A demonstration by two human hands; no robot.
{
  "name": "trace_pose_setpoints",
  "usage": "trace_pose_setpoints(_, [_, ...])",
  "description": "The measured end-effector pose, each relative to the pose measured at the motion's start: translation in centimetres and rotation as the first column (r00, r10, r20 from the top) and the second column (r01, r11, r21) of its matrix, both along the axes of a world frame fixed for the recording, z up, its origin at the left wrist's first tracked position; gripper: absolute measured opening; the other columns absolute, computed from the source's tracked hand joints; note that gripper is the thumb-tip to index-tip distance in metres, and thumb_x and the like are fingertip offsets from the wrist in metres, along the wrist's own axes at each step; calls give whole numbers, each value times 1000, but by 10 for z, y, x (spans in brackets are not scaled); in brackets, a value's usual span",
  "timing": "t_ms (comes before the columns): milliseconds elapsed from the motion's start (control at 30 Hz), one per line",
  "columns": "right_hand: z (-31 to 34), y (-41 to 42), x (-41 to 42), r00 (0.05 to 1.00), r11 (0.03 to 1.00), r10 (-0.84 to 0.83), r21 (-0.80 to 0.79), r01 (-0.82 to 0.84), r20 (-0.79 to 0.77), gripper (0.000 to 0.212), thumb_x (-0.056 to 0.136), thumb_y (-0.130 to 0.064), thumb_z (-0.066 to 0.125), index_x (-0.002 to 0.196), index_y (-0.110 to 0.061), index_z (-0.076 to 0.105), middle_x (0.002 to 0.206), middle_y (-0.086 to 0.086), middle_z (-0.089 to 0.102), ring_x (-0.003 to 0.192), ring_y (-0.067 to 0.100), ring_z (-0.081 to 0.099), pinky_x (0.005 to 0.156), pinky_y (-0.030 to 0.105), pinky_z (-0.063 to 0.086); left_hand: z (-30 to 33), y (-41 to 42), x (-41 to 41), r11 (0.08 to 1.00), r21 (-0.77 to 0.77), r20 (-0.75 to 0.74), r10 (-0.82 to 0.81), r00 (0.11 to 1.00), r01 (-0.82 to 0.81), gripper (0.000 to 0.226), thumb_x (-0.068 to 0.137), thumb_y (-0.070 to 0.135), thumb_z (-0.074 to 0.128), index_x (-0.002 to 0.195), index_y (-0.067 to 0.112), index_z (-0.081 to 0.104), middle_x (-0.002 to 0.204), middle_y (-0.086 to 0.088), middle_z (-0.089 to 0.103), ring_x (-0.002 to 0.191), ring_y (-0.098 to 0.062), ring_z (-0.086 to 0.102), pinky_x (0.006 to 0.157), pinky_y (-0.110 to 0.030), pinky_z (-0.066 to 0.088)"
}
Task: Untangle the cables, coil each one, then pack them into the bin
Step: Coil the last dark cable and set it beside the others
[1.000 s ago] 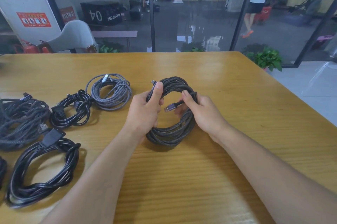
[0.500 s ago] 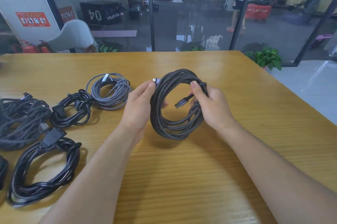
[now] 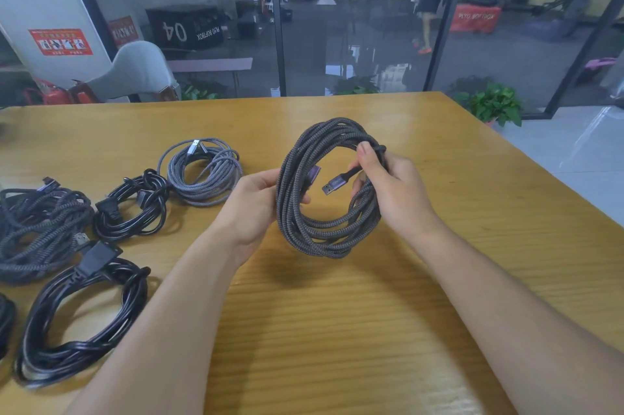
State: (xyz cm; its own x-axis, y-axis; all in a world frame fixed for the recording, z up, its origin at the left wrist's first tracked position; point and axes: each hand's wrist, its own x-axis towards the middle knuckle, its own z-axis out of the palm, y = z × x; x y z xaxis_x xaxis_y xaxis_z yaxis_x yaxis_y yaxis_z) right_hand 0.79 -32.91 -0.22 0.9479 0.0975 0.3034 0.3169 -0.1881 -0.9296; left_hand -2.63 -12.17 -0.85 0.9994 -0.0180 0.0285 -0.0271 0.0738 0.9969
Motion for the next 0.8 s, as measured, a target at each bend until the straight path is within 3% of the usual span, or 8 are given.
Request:
trace_pose_setpoints(133, [0, -3, 3, 996, 996, -87, -33, 86, -28, 47, 105, -52, 49, 91, -12, 70, 64, 2, 71, 62, 24, 67, 62, 31, 51, 10, -2, -1, 980, -166, -106, -128, 986, 110, 70, 107, 58, 25, 113, 12, 78, 104, 1, 76, 86, -17, 59, 88, -35, 52])
trace_pose_setpoints(200, [-2, -3, 4, 992, 989, -127, -82, 125, -21, 48, 104, -55, 50, 87, -15, 69, 65, 2, 72, 68, 29, 69, 66, 36, 53, 8, 0, 1, 983, -127, -98, -142, 985, 129, 73, 99, 68, 32, 119, 12, 75, 110, -1, 76, 94, -19, 62, 94, -40, 50])
trace_pose_setpoints(267, [-3, -3, 3, 987, 977, -162, -141, 162, 6, 53, 103, -58, 51, 86, -11, 68, 67, 0, 73, 68, 24, 69, 70, 38, 54, 3, 0, 0, 987, -63, -31, -153, 988, 151, 64, 93, 64, 55, 125, 11, 71, 114, -6, 74, 101, -19, 66, 95, -42, 52])
trace_pose_setpoints(333, [-5, -1, 3, 983, 966, -184, -179, 185, 19, 54, 103, -59, 50, 85, -11, 68, 68, -2, 73, 66, 18, 69, 71, 39, 55, 3, -1, -2, 984, -51, 34, -171, 985, 173, 53, 87, 40, 75, 132, 13, 65, 115, -6, 73, 102, -19, 66, 94, -39, 54])
trace_pose_setpoints(400, [-6, -1, 3, 982, 964, -188, -189, 187, 12, 53, 102, -60, 50, 86, -13, 68, 69, 0, 74, 68, 19, 70, 72, 41, 56, 4, -2, -3, 982, -82, 42, -168, 985, 171, 60, 80, 13, 84, 135, 17, 62, 111, -7, 71, 96, -18, 65, 91, -34, 54])
trace_pose_setpoints(467, [-4, -2, 2, 989, 975, -148, -172, 140, -33, 57, 102, -60, 51, 91, -7, 68, 73, 5, 75, 72, 26, 71, 76, 45, 57, 4, -4, -4, 992, -66, 30, -103, 994, 105, 64, 78, 1, 86, 135, 17, 61, 102, -8, 70, 87, -18, 65, 84, -30, 54])
trace_pose_setpoints(633, [-1, 4, -5, 965, 987, 137, -47, -151, -223, 47, 102, -54, 56, 104, -9, 72, 89, 2, 79, 85, 19, 74, 80, 35, 54, 1, -4, -3, 971, 156, 166, 154, 974, -180, 22, 89, 19, 82, 109, 17, 73, 80, -3, 74, 70, -16, 66, 71, -27, 58])
trace_pose_setpoints(800, [-3, 0, 1, 920, 971, 240, 98, -220, -309, 32, 96, -36, 72, 112, -9, 76, 94, 1, 71, 89, 16, 65, 76, 35, 46, 0, -1, -2, 936, 238, 241, 201, 950, -258, 17, 87, 30, 83, 94, 18, 75, 69, 4, 71, 62, -13, 66, 63, -20, 53])
